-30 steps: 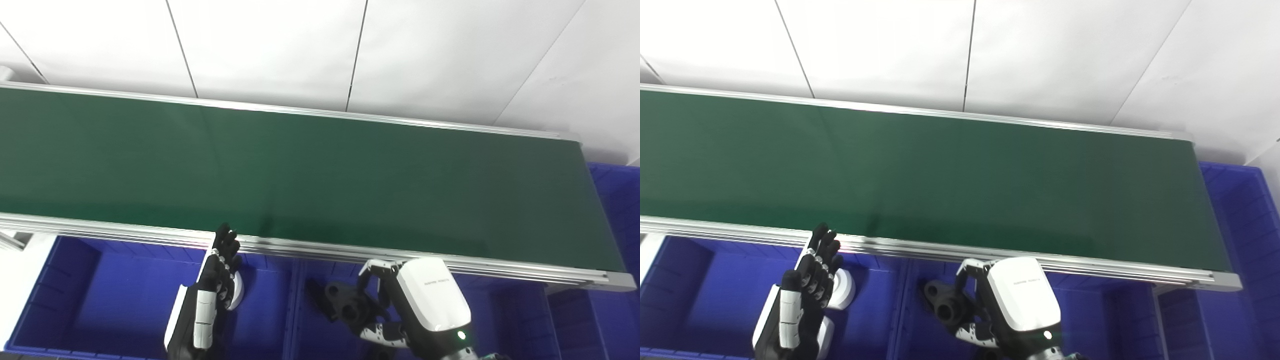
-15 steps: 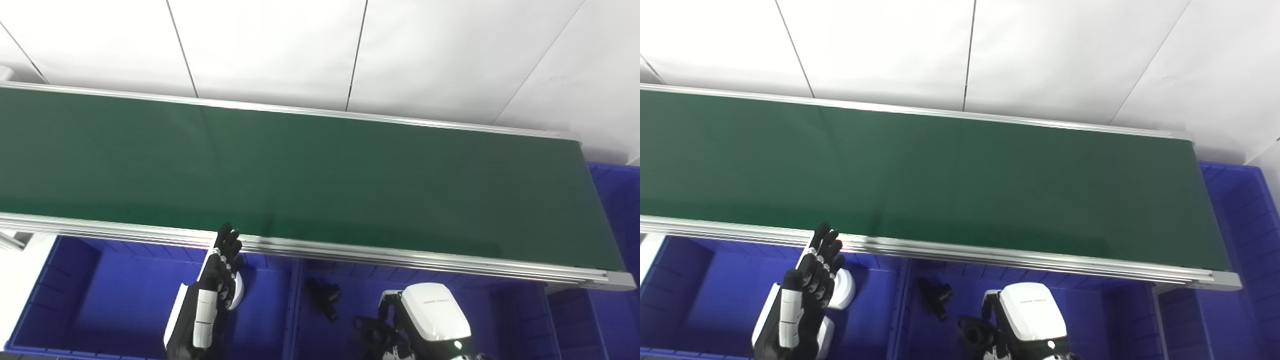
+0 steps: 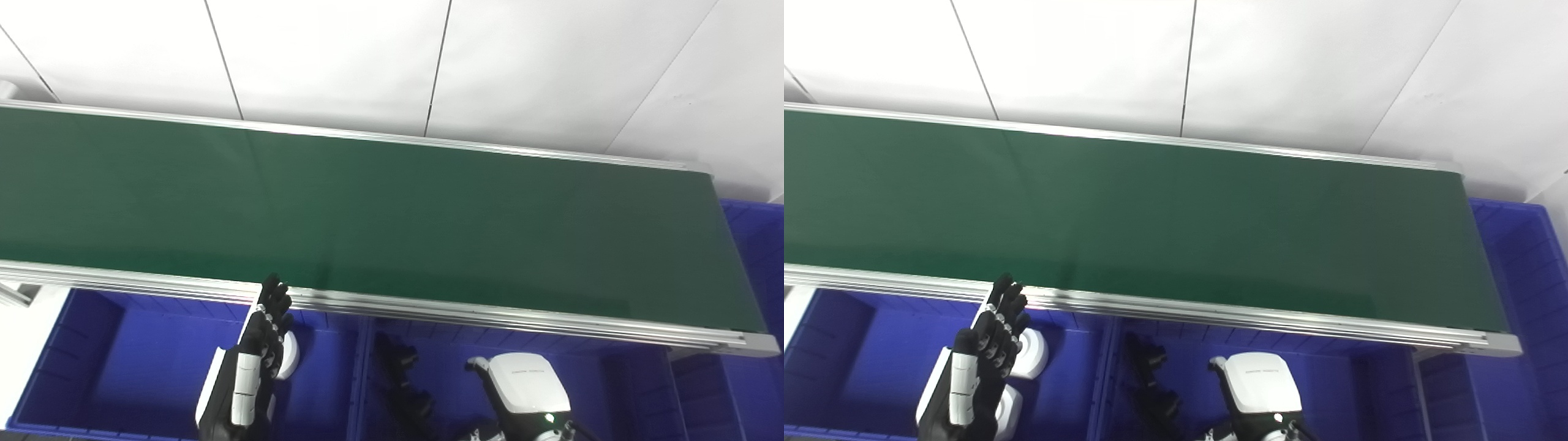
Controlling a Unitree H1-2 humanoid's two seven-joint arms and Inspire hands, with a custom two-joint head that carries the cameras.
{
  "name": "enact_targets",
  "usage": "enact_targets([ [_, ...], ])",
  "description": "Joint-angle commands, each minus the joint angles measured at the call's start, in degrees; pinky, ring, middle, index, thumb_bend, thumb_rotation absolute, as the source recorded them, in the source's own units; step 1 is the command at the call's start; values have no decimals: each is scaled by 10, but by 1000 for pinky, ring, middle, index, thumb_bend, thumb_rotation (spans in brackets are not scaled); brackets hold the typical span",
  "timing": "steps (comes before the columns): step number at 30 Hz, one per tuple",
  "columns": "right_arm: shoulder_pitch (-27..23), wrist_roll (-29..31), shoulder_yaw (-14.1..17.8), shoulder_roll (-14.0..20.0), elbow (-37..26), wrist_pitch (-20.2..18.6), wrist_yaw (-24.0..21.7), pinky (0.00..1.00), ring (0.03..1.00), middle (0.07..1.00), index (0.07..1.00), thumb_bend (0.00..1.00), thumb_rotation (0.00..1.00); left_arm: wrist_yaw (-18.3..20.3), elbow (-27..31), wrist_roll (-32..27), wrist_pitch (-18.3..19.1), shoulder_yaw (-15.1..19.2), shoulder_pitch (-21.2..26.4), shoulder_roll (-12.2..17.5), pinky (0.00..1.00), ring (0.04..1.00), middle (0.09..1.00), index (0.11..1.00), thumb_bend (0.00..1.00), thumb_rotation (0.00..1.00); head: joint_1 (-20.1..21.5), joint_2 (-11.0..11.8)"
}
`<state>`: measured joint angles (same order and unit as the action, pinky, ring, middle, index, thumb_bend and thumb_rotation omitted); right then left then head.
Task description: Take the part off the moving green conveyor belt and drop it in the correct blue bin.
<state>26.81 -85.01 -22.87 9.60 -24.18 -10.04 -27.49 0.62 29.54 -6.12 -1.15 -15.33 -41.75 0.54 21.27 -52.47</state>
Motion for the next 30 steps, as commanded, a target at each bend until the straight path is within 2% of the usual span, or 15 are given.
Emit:
enact_targets([
  [1,-1,-3,3,-6,-19,3,-4,748,763,836,831,1000,635,7,20,-5,-6,1,3,0,1000,1000,1000,1000,699,970,0,1],
  [5,3,21,12,-15,-37,-1,-16,727,760,834,831,1000,639,10,18,-2,-10,2,4,0,1000,1000,1000,1000,689,967,-2,0],
  [9,29,113,37,-40,-95,-9,-5,613,716,797,806,992,657,11,19,3,-13,1,3,0,1000,1000,1000,1000,683,963,-4,-3],
  [10,43,160,49,-63,-133,-35,-24,602,712,793,805,989,665,11,18,3,-16,2,2,1,1000,1000,1000,1000,682,962,-2,-3],
  [11,53,192,58,-80,-159,-54,-39,597,725,806,817,899,731,11,18,4,-18,3,1,1,1000,1000,1000,1000,680,956,-2,-3],
  [13,83,270,75,-128,-224,-112,-66,591,729,814,826,833,812,13,19,2,-20,5,1,4,1000,1000,1000,1000,678,952,-2,-4],
  [15,150,429,92,-194,-279,-155,-38,673,792,847,846,806,893,14,22,4,-20,7,1,9,1000,1000,1000,1000,673,952,-3,-8],
  [16,196,519,96,-216,-281,-133,-1,702,813,858,852,802,910,16,23,6,-18,9,3,13,1000,1000,1000,1000,671,953,1,-9],
  [18,267,651,102,-236,-248,-42,65,768,855,882,891,789,952,20,23,3,-14,13,7,21,1000,1000,1000,1000,642,963,11,-10],
  [20,301,708,103,-247,-206,39,112,798,868,884,895,794,954,22,23,-3,-12,17,10,26,1000,1000,1000,1000,643,957,24,-11],
  [21,310,721,100,-253,-182,74,134,815,867,880,891,812,971,23,23,-7,-11,21,13,29,1000,1000,1000,1000,655,937,33,-12],
  [23,312,730,93,-259,-149,116,164,832,868,880,892,825,975,25,23,-12,-9,27,18,35,1000,1000,1000,1000,673,921,51,-16],
  [26,285,738,85,-257,-103,139,180,850,880,893,905,857,991,26,22,-11,-8,34,26,45,1000,1000,1000,1000,685,935,85,-21],
  [27,275,738,80,-255,-93,143,184,846,879,893,907,863,994,26,23,-14,-6,38,28,49,1000,1000,1000,1000,683,940,108,-27],
  [30,249,731,63,-249,-72,153,205,831,871,892,909,901,1000,29,25,-27,-1,46,34,56,1000,1000,1000,1000,681,938,128,-31],
])
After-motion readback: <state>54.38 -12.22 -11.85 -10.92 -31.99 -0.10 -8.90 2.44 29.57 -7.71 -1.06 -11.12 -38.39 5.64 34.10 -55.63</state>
